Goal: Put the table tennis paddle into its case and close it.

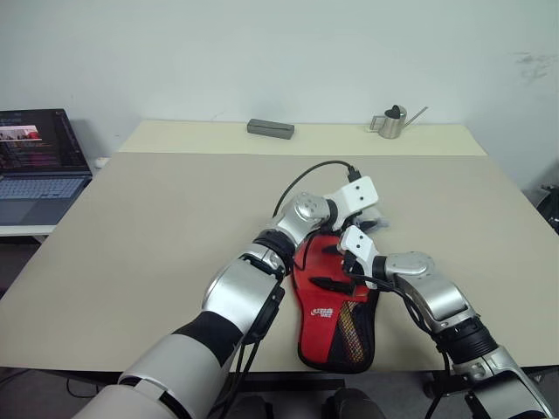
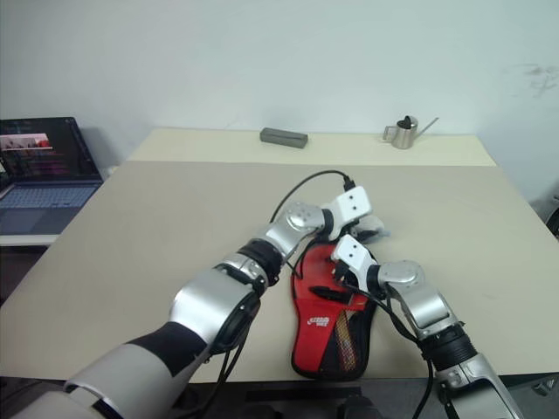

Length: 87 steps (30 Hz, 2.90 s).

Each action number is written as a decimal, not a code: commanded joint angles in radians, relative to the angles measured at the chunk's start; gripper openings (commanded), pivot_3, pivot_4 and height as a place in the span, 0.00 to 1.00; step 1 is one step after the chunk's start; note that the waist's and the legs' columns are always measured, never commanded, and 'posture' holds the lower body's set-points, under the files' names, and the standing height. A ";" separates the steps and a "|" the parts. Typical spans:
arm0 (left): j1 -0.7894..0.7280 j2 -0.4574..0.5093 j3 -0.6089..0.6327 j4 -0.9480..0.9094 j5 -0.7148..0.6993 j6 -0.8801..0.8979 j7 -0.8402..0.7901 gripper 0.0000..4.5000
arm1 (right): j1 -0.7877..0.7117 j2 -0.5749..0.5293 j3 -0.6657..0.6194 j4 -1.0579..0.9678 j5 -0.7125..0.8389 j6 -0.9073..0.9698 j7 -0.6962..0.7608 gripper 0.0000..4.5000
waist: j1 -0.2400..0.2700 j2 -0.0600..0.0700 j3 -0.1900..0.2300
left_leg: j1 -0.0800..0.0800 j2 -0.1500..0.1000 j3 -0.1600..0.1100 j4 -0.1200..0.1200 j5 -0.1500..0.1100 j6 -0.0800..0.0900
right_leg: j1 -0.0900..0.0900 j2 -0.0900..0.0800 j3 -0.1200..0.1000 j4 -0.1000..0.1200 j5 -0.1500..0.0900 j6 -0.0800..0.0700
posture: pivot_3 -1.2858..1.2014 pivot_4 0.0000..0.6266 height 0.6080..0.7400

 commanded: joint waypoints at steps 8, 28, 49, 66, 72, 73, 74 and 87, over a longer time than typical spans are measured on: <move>-0.065 0.105 0.029 -0.062 -0.051 -0.032 -0.047 0.99 | 0.018 0.007 0.095 0.151 -0.078 0.019 0.015 1.00 | -0.005 0.000 0.000 | 0.001 0.000 0.000 0.000 0.000 0.000 | 0.000 0.000 0.000 0.001 0.000 0.000 | 0.52 0.24 1.00; 0.172 0.489 0.148 -0.351 -0.322 0.073 -0.602 0.99 | 0.025 -0.023 0.044 0.053 -0.012 0.048 0.056 1.00 | -0.016 0.003 0.002 | 0.000 0.001 -0.001 0.000 0.000 0.000 | -0.001 0.000 0.000 0.002 0.003 -0.006 | 0.52 0.24 1.00; 0.457 0.526 0.079 -0.896 -0.478 0.365 -0.697 0.99 | 0.076 -0.356 -0.236 -0.508 0.345 0.382 0.209 1.00 | 0.008 0.007 0.010 | -0.033 0.001 -0.006 0.005 0.000 0.000 | -0.028 -0.006 -0.002 0.003 0.003 -0.007 | 0.52 0.24 1.00; 0.479 0.385 -0.088 -0.920 -0.460 0.402 -0.667 0.99 | 0.220 -0.559 -0.525 -0.627 0.561 0.513 0.158 1.00 | 0.012 0.007 0.012 | -0.032 0.000 -0.005 0.007 0.000 0.001 | -0.027 -0.002 -0.001 0.004 0.003 -0.007 | 0.52 0.24 1.00; 0.461 0.326 -0.169 -0.826 -0.359 0.335 -0.585 0.99 | 0.206 -0.584 -0.525 -0.598 0.557 0.487 0.132 1.00 | 0.015 0.007 0.012 | -0.031 0.000 -0.005 0.008 0.000 0.001 | -0.026 -0.001 -0.001 0.005 0.003 -0.007 | 0.52 0.24 1.00; 0.453 0.314 -0.175 -0.805 -0.346 0.322 -0.569 0.99 | 0.205 -0.583 -0.522 -0.602 0.562 0.487 0.128 1.00 | 0.016 0.007 0.012 | -0.031 0.000 -0.005 0.008 0.000 0.001 | -0.026 -0.001 -0.001 0.005 0.003 -0.007 | 0.52 0.24 1.00; 0.446 0.301 -0.184 -0.783 -0.331 0.304 -0.554 0.99 | 0.205 -0.581 -0.520 -0.607 0.566 0.488 0.124 1.00 | 0.016 0.006 0.012 | -0.031 0.000 -0.005 0.008 0.000 0.001 | -0.026 -0.001 -0.001 0.005 0.003 -0.007 | 0.52 0.24 1.00; 0.471 0.241 -0.237 -0.583 -0.236 0.224 -0.484 0.99 | 0.066 -0.578 -0.477 -0.508 0.534 0.455 0.086 1.00 | 0.021 0.007 0.012 | -0.025 0.000 -0.005 0.010 0.000 0.001 | -0.019 -0.001 -0.001 0.005 0.003 -0.007 | 0.52 0.24 1.00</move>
